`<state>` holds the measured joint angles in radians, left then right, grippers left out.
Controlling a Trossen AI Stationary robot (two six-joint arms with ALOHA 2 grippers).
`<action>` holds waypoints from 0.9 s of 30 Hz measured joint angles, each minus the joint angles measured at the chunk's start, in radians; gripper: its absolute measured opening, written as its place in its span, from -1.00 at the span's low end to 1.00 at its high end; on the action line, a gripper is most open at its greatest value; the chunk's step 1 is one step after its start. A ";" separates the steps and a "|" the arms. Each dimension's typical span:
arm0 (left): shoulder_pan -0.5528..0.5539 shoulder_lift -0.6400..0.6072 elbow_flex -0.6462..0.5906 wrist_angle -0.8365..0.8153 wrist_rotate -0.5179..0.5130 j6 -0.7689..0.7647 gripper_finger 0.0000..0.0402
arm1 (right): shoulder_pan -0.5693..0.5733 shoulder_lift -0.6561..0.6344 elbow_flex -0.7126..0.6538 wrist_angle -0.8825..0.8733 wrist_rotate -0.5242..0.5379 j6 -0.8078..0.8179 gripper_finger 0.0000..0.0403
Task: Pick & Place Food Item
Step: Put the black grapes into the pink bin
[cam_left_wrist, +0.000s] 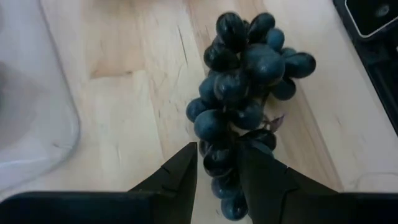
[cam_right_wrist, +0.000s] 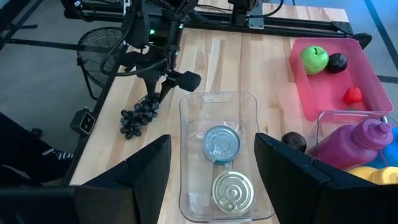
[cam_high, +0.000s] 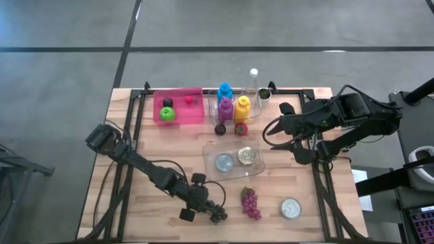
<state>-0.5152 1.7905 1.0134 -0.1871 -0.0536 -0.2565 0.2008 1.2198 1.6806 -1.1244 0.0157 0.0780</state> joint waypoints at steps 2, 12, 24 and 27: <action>0.000 0.000 0.000 -0.001 0.003 -0.001 -0.41 | 0.000 0.000 0.000 0.000 0.000 -0.001 0.13; 0.000 0.000 0.000 0.000 0.011 -0.005 -0.55 | 0.000 0.000 0.000 0.000 0.000 -0.001 0.11; 0.001 0.000 0.000 0.000 0.085 -0.013 -0.97 | 0.000 0.000 0.000 0.002 0.002 -0.001 0.11; 0.006 -0.002 0.000 -0.001 0.084 -0.059 -0.98 | 0.000 0.000 0.000 0.003 0.002 -0.005 0.11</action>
<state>-0.5090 1.7884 1.0130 -0.1881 0.0299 -0.3152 0.2008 1.2198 1.6806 -1.1219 0.0181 0.0729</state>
